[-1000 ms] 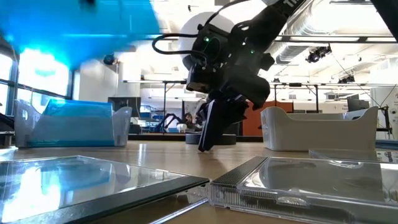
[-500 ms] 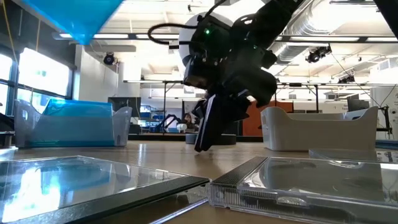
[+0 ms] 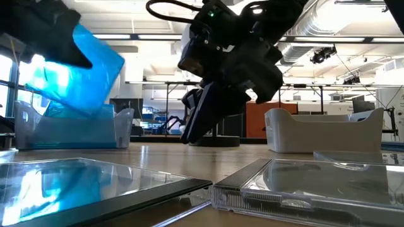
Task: Pick & place jewel cases by type
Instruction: Put the left blue cd case into the black bin
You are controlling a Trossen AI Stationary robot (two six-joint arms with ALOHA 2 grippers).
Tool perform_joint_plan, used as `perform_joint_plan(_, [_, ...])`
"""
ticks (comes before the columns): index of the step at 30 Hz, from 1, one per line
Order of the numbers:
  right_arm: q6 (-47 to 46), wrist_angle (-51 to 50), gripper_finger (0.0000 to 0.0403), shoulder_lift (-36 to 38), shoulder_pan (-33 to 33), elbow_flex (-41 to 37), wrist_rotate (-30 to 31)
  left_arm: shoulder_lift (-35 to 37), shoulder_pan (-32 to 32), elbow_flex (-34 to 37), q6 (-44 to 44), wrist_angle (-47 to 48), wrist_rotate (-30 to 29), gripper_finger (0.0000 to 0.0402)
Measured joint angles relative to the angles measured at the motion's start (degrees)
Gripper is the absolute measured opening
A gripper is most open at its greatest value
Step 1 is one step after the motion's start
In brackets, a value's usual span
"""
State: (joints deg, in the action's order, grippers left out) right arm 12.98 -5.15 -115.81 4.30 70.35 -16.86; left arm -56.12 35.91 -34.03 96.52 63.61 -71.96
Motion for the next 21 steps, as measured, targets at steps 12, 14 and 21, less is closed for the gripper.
perform_joint_plan(12, [-0.1,0.0,0.0138,0.0,0.0,0.0,0.0,0.4,-1.5,4.2,-2.3,-5.1,-0.9,0.0132])
perform_joint_plan(14, [-0.3,-0.1,0.0138,0.0,0.0,0.0,0.0,0.4,-2.1,4.2,-3.1,-4.8,-1.9,0.0157])
perform_joint_plan(21, [-0.5,-0.1,0.0138,0.0,0.0,0.0,-0.2,0.3,-6.6,4.2,-3.7,-4.6,-8.6,0.0173])
